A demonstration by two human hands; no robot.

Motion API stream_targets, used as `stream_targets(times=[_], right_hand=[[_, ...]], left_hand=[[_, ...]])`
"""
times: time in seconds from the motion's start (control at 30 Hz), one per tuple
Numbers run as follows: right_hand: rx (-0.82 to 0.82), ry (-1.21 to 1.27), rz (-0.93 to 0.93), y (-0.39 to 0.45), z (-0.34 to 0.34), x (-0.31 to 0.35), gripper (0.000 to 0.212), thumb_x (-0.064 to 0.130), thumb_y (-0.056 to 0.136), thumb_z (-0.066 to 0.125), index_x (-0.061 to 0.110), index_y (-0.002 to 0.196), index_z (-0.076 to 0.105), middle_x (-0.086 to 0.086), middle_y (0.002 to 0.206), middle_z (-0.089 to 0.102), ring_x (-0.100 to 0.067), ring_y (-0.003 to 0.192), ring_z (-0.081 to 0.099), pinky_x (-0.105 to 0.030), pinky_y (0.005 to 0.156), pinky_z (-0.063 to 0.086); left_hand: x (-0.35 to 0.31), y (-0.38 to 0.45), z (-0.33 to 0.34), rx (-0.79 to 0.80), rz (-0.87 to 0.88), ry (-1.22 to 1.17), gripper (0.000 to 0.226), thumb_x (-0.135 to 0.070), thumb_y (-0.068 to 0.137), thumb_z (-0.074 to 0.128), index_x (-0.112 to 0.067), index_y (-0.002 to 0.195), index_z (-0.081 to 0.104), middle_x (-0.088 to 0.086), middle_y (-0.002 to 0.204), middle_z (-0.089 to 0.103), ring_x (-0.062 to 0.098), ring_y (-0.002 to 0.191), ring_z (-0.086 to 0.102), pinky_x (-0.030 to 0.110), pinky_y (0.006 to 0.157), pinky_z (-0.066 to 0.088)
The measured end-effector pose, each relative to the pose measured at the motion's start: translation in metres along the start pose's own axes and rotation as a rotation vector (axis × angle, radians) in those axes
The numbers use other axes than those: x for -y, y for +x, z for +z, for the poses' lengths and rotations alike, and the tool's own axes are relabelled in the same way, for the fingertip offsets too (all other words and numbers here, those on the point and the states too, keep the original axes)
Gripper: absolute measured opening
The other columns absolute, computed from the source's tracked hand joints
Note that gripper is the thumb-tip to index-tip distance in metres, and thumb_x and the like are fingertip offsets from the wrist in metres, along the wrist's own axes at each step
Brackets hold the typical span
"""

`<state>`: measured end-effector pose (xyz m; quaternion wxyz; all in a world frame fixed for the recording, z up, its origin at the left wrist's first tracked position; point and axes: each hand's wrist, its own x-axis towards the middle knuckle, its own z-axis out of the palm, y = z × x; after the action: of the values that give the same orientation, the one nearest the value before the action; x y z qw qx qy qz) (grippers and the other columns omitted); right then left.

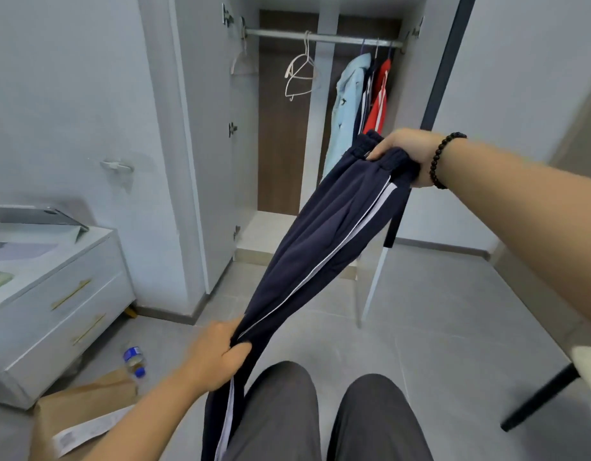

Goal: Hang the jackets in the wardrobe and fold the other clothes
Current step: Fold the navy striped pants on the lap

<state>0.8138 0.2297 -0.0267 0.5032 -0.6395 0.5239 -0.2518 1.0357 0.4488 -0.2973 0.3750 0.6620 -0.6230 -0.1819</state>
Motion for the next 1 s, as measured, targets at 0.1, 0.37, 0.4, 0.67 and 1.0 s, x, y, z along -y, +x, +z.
stream_targets(times=[0.1,0.37,0.4,0.67,1.0], right_hand=[[-0.086,0.011,0.016,-0.023,-0.047,-0.014,0.011,0.014,0.084,0.065,0.015,0.082,0.054,-0.002,0.074,0.056,-0.014,0.063,0.057,-0.020,0.056,0.052],[-0.291,-0.086,0.088,-0.110,-0.153,-0.049,0.006,0.010,0.085,0.062,0.011,0.085,0.056,-0.005,0.076,0.060,-0.018,0.066,0.060,-0.029,0.066,0.053],[-0.318,-0.111,0.096,-0.119,-0.162,-0.053,0.007,0.010,0.084,0.062,0.012,0.085,0.055,-0.005,0.075,0.058,-0.018,0.066,0.058,-0.029,0.067,0.051],[-0.491,-0.611,0.194,-0.148,-0.166,-0.082,0.031,0.020,0.076,0.073,0.002,0.096,0.059,-0.018,0.095,0.064,-0.036,0.087,0.065,-0.047,0.083,0.055],[-0.341,-0.772,0.110,-0.102,-0.081,-0.100,0.033,0.034,0.071,0.075,0.006,0.088,0.068,-0.011,0.090,0.068,-0.032,0.080,0.064,-0.034,0.068,0.053]], left_hand=[[-0.036,0.002,0.023,0.103,0.148,0.033,0.025,-0.021,0.070,0.045,-0.042,0.056,0.044,-0.016,0.047,0.045,0.007,0.046,0.040,0.019,0.048,0.023],[-0.118,0.013,0.115,0.325,0.292,-0.283,0.075,-0.001,0.087,0.041,-0.051,0.141,0.025,-0.036,0.144,0.028,-0.010,0.141,0.020,0.015,0.116,0.018],[-0.128,0.012,0.127,0.379,0.291,-0.287,0.077,-0.002,0.088,0.039,-0.057,0.138,0.020,-0.045,0.141,0.021,-0.013,0.141,0.013,0.015,0.116,0.014],[-0.182,-0.045,0.230,0.641,0.304,-0.278,0.074,-0.004,0.092,0.036,-0.030,0.155,0.006,-0.025,0.155,-0.010,0.000,0.145,-0.015,0.031,0.121,-0.005],[-0.095,-0.056,0.186,0.393,0.069,-0.394,0.058,-0.049,0.099,0.037,-0.053,0.148,0.007,-0.038,0.153,0.007,-0.020,0.138,0.004,0.011,0.116,0.010]])
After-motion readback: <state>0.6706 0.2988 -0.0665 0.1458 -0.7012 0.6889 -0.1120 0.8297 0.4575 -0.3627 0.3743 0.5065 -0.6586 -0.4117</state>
